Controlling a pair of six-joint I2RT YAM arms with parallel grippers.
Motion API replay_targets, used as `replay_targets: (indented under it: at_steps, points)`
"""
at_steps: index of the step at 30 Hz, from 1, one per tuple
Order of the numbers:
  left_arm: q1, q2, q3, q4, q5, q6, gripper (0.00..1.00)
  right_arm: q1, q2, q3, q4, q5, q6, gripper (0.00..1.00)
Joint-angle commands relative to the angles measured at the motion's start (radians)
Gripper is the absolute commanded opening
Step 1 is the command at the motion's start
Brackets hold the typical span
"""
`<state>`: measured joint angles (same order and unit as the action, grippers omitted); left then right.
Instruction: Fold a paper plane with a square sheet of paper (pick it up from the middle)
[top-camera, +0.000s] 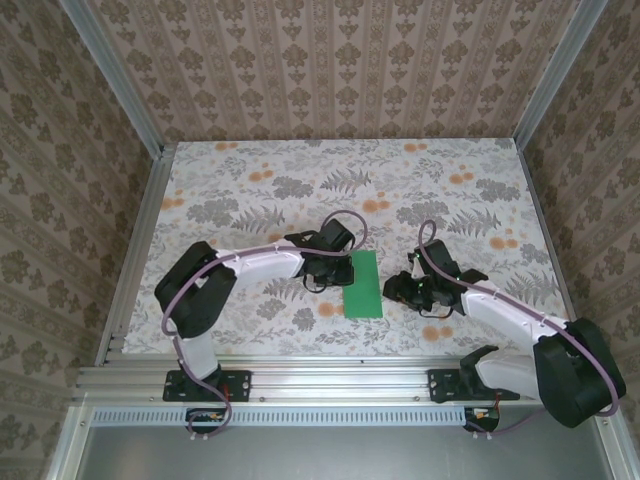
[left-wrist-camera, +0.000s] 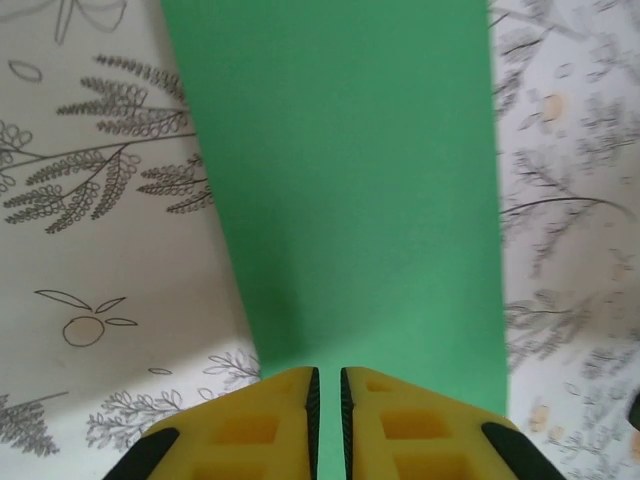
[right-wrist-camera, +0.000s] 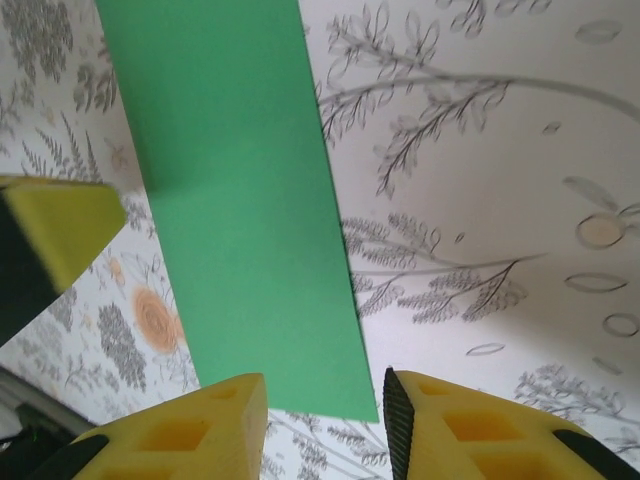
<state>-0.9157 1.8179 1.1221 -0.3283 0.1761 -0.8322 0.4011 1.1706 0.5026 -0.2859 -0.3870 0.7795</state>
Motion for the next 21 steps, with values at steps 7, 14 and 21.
replay_targets:
  at_steps: [7,14,21]
  points:
    - [-0.001,0.023,-0.018,0.005,0.010,0.022,0.15,-0.001,0.080,-0.003,0.027,-0.119,-0.027,0.40]
    - [-0.002,0.045,-0.030,-0.001,0.002,0.018,0.14,0.003,0.122,-0.004,0.052,-0.134,-0.022,0.42]
    - [-0.002,0.058,-0.035,-0.012,-0.005,0.027,0.14,0.005,0.152,-0.008,0.070,-0.135,-0.017,0.43]
